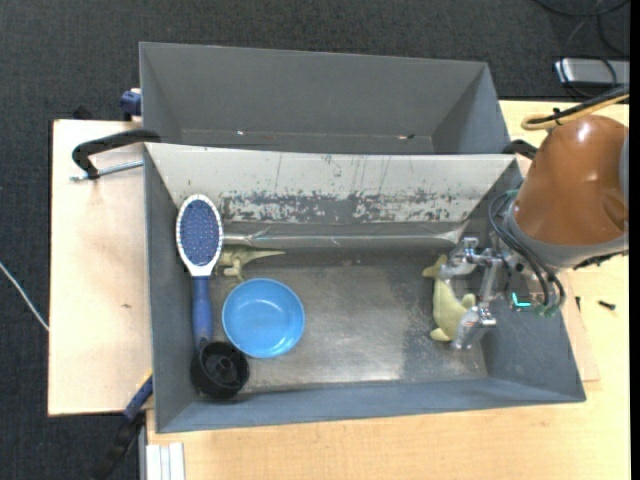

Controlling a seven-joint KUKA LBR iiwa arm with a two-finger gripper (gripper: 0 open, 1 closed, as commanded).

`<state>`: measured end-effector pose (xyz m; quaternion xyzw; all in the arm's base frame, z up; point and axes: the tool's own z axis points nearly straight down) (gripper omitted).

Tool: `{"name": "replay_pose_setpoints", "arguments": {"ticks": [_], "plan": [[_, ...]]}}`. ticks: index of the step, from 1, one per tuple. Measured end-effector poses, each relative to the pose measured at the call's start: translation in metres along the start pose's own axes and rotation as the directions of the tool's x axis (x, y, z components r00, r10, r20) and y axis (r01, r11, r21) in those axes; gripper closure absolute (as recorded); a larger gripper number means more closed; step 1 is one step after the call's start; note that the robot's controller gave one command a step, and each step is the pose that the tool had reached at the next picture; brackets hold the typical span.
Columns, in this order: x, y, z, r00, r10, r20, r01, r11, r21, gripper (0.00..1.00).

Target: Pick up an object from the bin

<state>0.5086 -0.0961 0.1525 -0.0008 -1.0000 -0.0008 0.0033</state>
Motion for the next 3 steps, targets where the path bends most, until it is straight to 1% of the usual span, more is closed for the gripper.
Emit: {"name": "replay_pose_setpoints", "arguments": {"ticks": [1, 2, 3], "plan": [[-0.041, -0.060, 0.082, 0.999, 0.029, 0.014, -0.029, 1.000, 0.003, 0.00], [-0.041, -0.058, 0.079, 1.000, 0.024, 0.015, -0.024, 1.000, 0.003, 1.00], [-0.033, -0.041, -0.048, 1.000, 0.008, 0.021, -0.008, 1.000, 0.004, 1.00]]}}
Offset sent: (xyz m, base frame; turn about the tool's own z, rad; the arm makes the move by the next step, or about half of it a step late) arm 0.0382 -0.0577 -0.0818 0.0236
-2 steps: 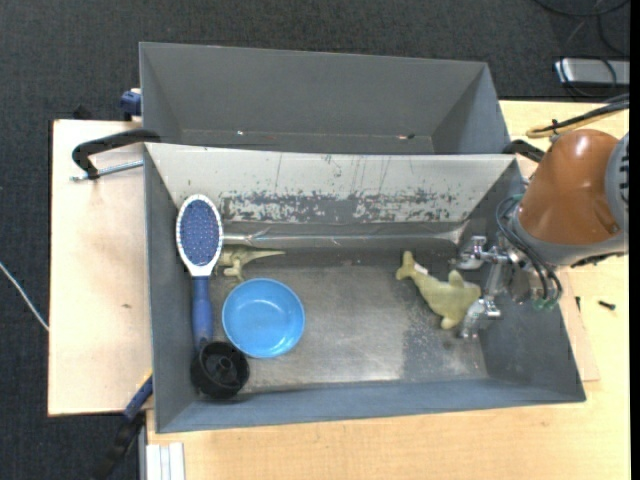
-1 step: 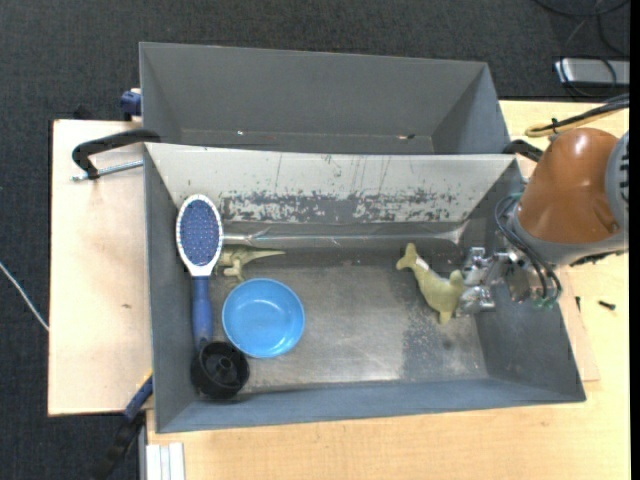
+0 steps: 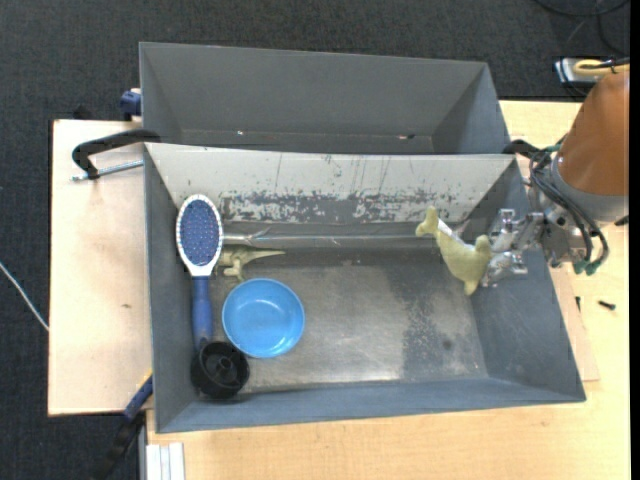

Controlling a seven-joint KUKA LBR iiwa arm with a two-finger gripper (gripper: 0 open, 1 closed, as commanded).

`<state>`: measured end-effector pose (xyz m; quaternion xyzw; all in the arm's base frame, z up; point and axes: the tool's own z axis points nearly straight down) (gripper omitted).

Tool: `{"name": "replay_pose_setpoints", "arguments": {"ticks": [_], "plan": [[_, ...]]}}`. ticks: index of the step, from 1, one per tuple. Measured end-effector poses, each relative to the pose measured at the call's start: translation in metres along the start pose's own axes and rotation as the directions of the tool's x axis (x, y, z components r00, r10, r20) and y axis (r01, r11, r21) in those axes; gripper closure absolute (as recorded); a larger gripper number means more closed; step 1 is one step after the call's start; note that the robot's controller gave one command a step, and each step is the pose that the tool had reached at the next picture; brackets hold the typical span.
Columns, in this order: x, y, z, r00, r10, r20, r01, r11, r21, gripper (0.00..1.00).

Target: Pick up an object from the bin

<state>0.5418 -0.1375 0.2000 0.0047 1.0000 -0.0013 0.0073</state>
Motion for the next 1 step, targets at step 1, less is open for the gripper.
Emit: {"name": "replay_pose_setpoints", "arguments": {"ticks": [1], "plan": [[-0.0150, 0.0047, -0.0526, 0.978, -0.209, -0.002, 0.209, 0.978, -0.001, 1.00]]}}
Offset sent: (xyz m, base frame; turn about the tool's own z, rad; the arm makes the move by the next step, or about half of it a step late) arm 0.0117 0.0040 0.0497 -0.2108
